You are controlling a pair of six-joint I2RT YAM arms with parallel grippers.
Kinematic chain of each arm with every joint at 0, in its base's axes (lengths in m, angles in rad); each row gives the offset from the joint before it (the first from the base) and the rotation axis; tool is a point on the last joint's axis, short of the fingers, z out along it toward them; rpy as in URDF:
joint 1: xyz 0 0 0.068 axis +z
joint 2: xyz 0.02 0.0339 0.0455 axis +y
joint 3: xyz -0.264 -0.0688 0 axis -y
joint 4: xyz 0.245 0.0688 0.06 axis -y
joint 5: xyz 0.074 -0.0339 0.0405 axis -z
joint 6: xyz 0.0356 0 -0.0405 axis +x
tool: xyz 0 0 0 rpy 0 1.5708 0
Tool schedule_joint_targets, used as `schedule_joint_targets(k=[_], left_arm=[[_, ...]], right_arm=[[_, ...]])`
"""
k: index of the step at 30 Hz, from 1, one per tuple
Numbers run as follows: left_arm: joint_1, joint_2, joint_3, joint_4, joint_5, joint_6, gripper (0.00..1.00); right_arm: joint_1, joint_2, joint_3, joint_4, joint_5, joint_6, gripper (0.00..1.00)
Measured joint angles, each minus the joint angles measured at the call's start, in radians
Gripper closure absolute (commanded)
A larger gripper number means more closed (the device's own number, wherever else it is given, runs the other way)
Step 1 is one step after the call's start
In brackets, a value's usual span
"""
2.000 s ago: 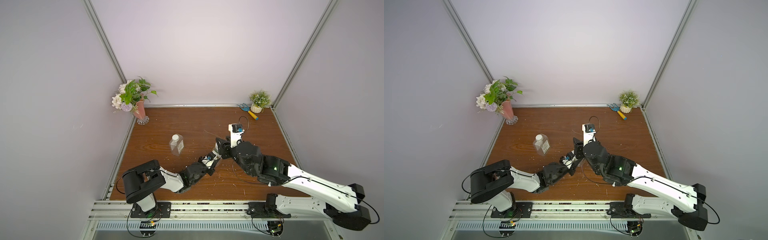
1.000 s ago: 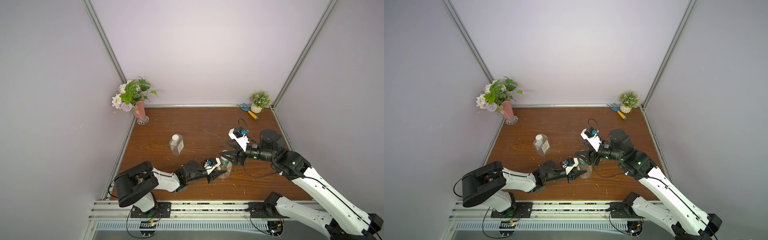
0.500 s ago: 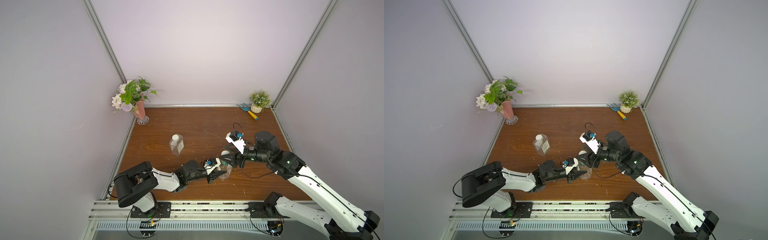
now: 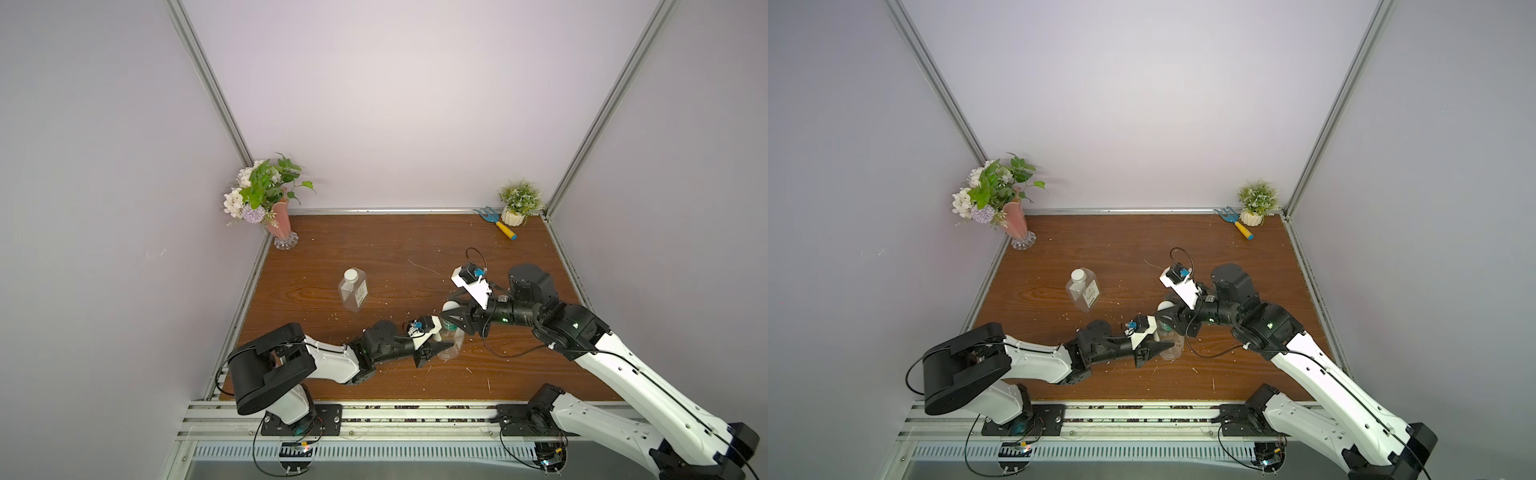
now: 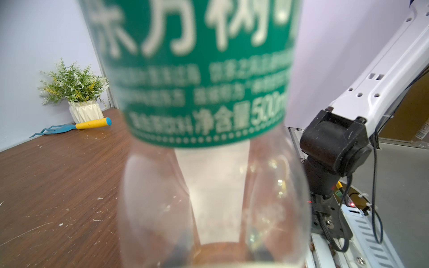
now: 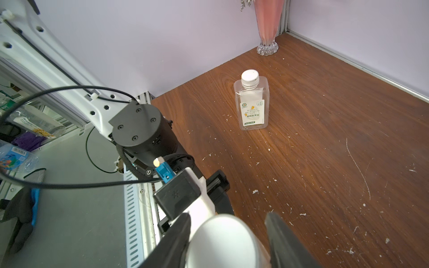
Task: Screw on the bottle caps
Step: Screw the bottle cap onto the plastic bottle.
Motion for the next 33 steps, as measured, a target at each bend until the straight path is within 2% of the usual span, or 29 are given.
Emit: schedule_joint_targets(k=[3,8,33], left_arm=[[0.0,0.0,0.0,-0.001,0.0,0.0,0.95],[0.0,0.0,0.0,-0.001,0.0,0.0,0.95],[0.002,0.0,0.0,-0.01,-0.015,-0.007,0.95]], right_arm=[[0.0,-0.004,0.0,0.0,0.003,0.0,0.39],[0.0,-0.005,0.0,0.0,0.014,0.0,0.4],[0.0,-0.029,-0.018,0.018,0.028,0.012,0.61]])
